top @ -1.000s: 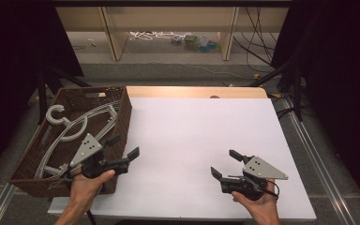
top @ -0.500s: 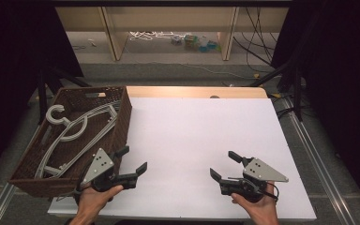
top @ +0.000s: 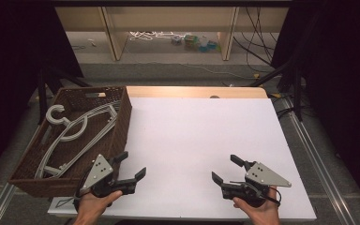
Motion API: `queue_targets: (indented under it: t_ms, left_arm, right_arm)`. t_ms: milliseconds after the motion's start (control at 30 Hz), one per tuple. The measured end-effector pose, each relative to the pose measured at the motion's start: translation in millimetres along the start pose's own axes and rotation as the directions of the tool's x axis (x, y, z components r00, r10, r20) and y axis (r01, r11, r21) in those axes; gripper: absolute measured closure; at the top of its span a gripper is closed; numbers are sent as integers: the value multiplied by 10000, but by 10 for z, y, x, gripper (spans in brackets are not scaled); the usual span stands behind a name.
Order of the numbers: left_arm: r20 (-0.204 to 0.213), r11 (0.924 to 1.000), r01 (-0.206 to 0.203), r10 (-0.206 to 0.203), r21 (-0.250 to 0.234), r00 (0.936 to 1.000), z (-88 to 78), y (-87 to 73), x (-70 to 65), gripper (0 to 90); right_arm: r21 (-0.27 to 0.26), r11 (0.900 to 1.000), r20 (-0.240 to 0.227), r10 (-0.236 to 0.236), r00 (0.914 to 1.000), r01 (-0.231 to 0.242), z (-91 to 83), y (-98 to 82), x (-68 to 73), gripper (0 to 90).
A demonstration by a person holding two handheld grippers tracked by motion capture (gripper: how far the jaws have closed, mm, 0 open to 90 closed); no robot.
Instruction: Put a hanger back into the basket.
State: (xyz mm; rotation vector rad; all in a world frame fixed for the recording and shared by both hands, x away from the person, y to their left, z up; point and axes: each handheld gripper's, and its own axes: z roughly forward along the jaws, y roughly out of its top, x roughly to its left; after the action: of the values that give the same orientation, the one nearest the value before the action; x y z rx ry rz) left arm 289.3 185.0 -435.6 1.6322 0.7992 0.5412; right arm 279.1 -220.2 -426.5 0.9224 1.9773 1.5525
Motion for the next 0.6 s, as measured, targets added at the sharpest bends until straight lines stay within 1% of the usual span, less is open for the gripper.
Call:
queue_targets:
  t_ms: [33, 67, 100, 133, 167, 200, 233, 267, 300, 333, 367, 400, 433, 467, 500, 600]
  left_arm:
    - [-44, 10000, -47, 47, 76, 10000, -13, 2, -4, 158]
    - [-31, 10000, -39, 39, 77, 10000, -16, 0, -7, 158]
    - [-54, 10000, 5, -5, 68, 10000, -19, -3, -12, 158]
    - [-51, 10000, -30, 30, 57, 10000, -20, -5, -11, 158]
    - [-30, 10000, -28, 28, 80, 10000, -17, -7, -10, 158]
    - [-17, 9999, -29, 29, 107, 10000, -12, -8, -10, 158]
    - [25, 10000, 62, -62, 24, 10000, 1, -17, -15, 158]
    - [-14, 9999, -34, 34, 130, 10000, -6, -16, -17, 158]
    - [-8, 9999, -13, 13, 122, 10000, -6, -18, -21, 158]
    - [-6, 9999, -75, 75, 97, 10000, -9, -14, -18, 158]
    - [67, 10000, -9, 9, -25, 10000, -2, -15, -13, 158]
    - [-12, 10000, -23, 23, 56, 10000, -14, -9, -10, 158]
    - [-24, 10000, 35, -35, 27, 10000, -14, -10, -8, 158]
    - [-30, 10000, 70, -70, 34, 10000, -16, -9, -6, 158]
    - [-16, 10000, 72, -72, 20, 10000, -15, -8, -5, 158]
    - [13, 10000, -8, 8, 34, 10000, -11, -5, -8, 158]
  right_arm:
    - [-67, 10000, -37, -74, 10000, 74, -1, -6, -2, 162]
    - [-79, 10000, -37, -36, 10000, 36, -5, -15, 8, 161]
    - [113, 9999, 19, 1, 10000, -1, -23, -16, 14, 162]
    - [1, 10000, 17, -49, 10000, 49, -17, -26, 18, 161]
    - [129, 9999, -18, -27, 10000, 27, -28, -31, 24, 161]
    - [56, 10000, -60, -43, 10000, 43, -24, -41, 28, 161]
    - [66, 10000, -94, -29, 10000, 30, -16, -50, 37, 161]
    - [243, 9997, -7, -36, 10000, 36, -17, -53, 45, 161]
    - [210, 9998, -149, -32, 9999, 35, -2, -60, 46, 161]
    - [198, 9998, -136, -30, 9999, 33, 11, -66, 53, 161]
    - [319, 9994, -103, -149, 9998, 152, 12, -65, 56, 161]
    - [358, 9990, -29, -252, 9997, 253, 8, -65, 59, 161]
    - [384, 9990, -116, -212, 9997, 217, 19, -68, 66, 161]
    - [370, 9990, -108, -249, 9996, 252, 19, -69, 66, 161]
    - [381, 9990, -17, -242, 9997, 243, 20, -71, 67, 161]
    - [349, 9991, 7, -249, 9997, 249, 25, -78, 71, 161]
